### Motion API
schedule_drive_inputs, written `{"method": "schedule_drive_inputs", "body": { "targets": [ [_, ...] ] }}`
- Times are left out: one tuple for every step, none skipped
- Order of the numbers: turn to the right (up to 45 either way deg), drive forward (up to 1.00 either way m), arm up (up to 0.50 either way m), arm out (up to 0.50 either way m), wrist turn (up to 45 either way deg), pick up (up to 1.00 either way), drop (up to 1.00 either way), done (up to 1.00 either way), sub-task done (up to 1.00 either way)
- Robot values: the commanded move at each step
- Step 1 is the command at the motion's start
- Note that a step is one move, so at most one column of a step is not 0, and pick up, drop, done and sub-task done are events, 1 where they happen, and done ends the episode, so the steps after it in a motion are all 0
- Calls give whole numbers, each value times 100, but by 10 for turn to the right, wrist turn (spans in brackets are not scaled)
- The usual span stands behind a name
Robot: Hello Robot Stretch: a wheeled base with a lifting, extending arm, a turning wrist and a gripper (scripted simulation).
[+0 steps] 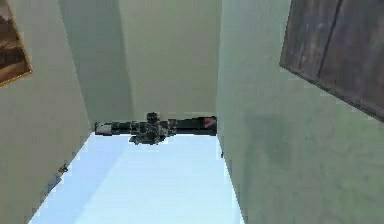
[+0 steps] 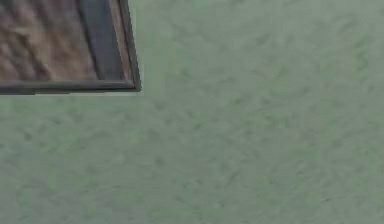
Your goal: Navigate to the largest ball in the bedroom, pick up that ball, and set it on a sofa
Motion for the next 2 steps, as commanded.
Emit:
{"method": "schedule_drive_inputs", "body": {
  "targets": [
    [0,85,0,0,0,0,0,0,0],
    [180,0,0,0,0,0,0,0,0]
  ]
}}
